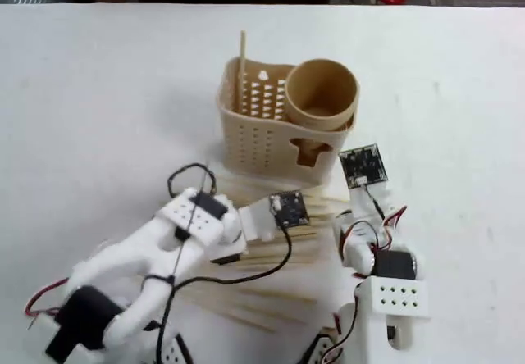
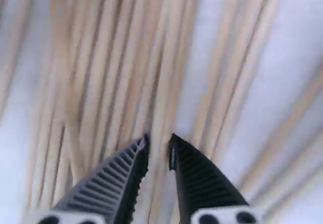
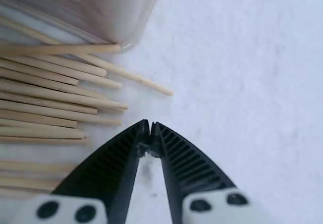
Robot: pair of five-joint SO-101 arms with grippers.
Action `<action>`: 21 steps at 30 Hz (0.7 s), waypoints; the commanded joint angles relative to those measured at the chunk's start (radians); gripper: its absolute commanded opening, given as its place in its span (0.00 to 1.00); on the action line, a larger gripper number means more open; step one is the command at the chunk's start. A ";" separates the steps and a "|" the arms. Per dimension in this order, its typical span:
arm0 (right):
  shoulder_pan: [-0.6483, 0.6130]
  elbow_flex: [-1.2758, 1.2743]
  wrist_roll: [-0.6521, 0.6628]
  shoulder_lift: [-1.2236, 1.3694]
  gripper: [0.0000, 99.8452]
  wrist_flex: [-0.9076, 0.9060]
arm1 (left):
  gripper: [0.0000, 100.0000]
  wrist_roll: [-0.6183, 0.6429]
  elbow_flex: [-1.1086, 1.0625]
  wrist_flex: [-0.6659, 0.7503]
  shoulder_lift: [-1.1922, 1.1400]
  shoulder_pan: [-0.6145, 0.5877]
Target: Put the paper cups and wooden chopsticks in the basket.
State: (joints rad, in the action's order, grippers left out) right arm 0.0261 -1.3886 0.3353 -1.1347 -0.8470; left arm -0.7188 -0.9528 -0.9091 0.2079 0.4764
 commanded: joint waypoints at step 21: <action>0.004 0.008 -0.005 -0.013 0.02 0.015 | 0.02 -0.011 0.118 -0.292 0.479 -0.111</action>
State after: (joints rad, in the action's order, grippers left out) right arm 0.0261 -1.3886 0.3353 -1.1347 -0.8470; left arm -0.7188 -0.9053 -1.1485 0.5946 0.3936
